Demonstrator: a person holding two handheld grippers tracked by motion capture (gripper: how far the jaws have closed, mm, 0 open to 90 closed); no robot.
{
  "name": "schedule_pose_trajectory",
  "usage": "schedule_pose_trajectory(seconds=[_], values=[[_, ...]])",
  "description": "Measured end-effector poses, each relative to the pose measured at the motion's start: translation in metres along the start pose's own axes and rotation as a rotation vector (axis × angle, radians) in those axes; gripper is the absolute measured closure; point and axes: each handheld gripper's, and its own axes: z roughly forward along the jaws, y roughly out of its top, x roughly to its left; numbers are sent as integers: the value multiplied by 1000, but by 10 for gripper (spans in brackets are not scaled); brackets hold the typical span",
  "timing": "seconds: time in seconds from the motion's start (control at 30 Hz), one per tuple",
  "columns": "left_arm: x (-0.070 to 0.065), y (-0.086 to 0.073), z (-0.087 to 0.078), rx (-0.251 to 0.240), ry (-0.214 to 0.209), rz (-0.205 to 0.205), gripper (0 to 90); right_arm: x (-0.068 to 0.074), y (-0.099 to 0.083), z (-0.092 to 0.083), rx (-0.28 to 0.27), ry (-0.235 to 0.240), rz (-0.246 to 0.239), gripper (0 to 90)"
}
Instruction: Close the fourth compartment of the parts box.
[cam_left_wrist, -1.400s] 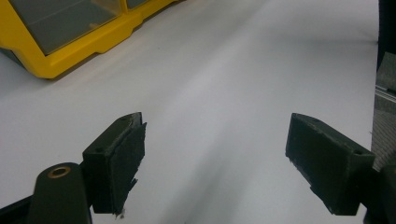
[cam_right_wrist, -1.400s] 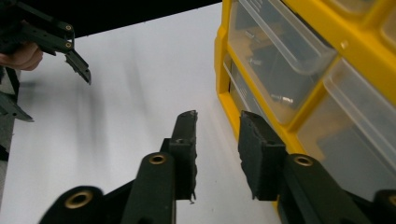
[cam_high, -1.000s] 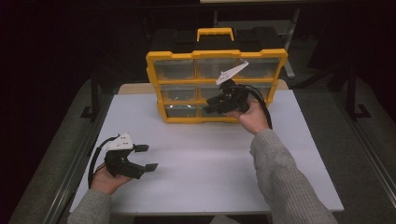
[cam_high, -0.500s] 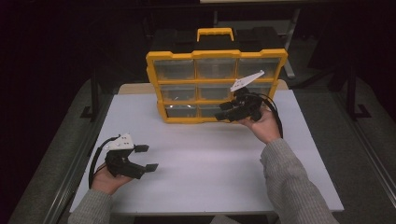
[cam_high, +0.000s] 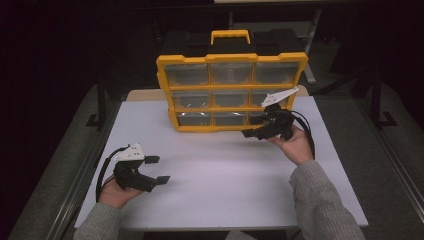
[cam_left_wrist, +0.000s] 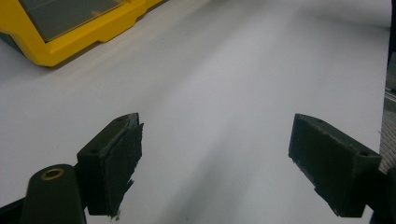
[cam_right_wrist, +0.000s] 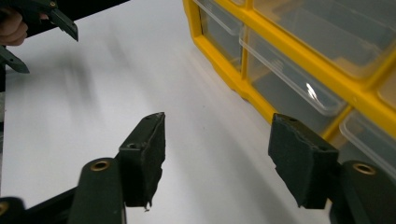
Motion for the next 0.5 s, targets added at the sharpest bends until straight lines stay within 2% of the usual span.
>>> schedule_pose_trajectory(seconds=[0.2, 0.33, 0.5], values=[[0, -1, 0, 8, 6, 4, 167, 0, -19, -9, -3, -13, 20, 314], [0, -1, 0, -2, 18, -8, 167, 1, -30, -15, -15, -19, 33, 290], [2, -3, 1, -1, 16, -10, 166, 0, -44, -19, -3, -35, 50, 260]])
